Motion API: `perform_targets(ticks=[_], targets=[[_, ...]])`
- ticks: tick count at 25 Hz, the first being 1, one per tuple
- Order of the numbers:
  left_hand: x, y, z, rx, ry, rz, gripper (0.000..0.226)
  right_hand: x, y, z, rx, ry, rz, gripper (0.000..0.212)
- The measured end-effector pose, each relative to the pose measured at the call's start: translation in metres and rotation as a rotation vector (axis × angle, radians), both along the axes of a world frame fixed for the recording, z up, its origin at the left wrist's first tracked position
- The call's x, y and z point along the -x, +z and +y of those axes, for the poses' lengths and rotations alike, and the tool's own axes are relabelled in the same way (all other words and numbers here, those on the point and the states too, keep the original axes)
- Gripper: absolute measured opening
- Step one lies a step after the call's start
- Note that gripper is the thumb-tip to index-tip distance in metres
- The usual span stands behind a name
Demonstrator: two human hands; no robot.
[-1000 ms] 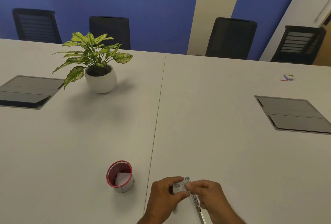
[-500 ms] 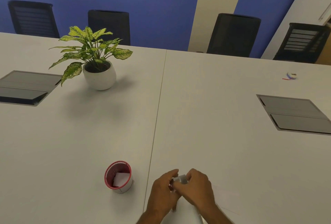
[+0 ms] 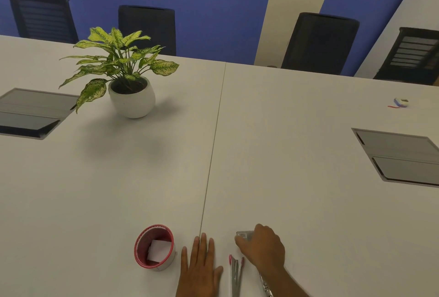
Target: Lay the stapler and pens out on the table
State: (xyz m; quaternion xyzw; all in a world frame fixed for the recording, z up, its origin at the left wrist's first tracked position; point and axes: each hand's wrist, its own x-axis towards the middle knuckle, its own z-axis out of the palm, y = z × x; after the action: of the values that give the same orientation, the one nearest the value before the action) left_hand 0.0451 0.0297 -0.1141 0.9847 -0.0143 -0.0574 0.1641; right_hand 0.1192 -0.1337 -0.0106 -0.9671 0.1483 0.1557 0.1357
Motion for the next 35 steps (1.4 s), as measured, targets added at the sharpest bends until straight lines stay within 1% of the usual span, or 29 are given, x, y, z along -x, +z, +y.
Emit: perform_targets(ticks=[7,13,15,16,19,21,22,26,28,31,35], targets=[[-0.004,-0.016,-0.003,-0.075,0.004,-0.074,0.079,-0.016,-0.015,-0.002,0.042,0.046,0.026,0.051],[-0.003,-0.022,-0.003,-0.096,0.004,-0.086,0.078,-0.016,-0.026,-0.006,0.01,0.031,0.021,0.059],[-0.002,-0.023,-0.003,-0.096,0.005,-0.1,0.076,-0.015,-0.028,-0.01,-0.046,-0.003,-0.011,0.057],[-0.001,-0.024,-0.003,-0.101,0.006,-0.11,0.076,-0.015,-0.03,-0.013,-0.098,-0.033,-0.028,0.052],[0.0,-0.024,-0.003,-0.118,-0.004,-0.113,0.076,-0.009,-0.032,-0.031,-0.305,-0.215,-0.073,0.025],[0.001,-0.024,-0.002,-0.121,-0.003,-0.109,0.075,0.002,-0.032,-0.05,-0.399,-0.321,-0.07,0.027],[0.001,-0.024,-0.002,-0.122,-0.003,-0.1,0.074,0.008,-0.032,-0.058,-0.407,-0.326,-0.062,0.029],[0.003,-0.023,-0.002,-0.149,-0.01,-0.083,0.073,0.036,-0.035,-0.078,-0.374,-0.211,-0.092,0.041],[0.004,-0.022,-0.001,-0.155,-0.01,-0.067,0.074,0.047,-0.038,-0.081,-0.268,-0.101,-0.121,0.039],[0.005,-0.02,-0.002,-0.161,-0.009,-0.061,0.073,0.059,-0.051,-0.08,-0.127,0.078,-0.148,0.042],[0.005,-0.021,0.0,-0.175,-0.018,-0.057,0.074,0.061,-0.053,-0.08,-0.071,0.13,-0.161,0.038]])
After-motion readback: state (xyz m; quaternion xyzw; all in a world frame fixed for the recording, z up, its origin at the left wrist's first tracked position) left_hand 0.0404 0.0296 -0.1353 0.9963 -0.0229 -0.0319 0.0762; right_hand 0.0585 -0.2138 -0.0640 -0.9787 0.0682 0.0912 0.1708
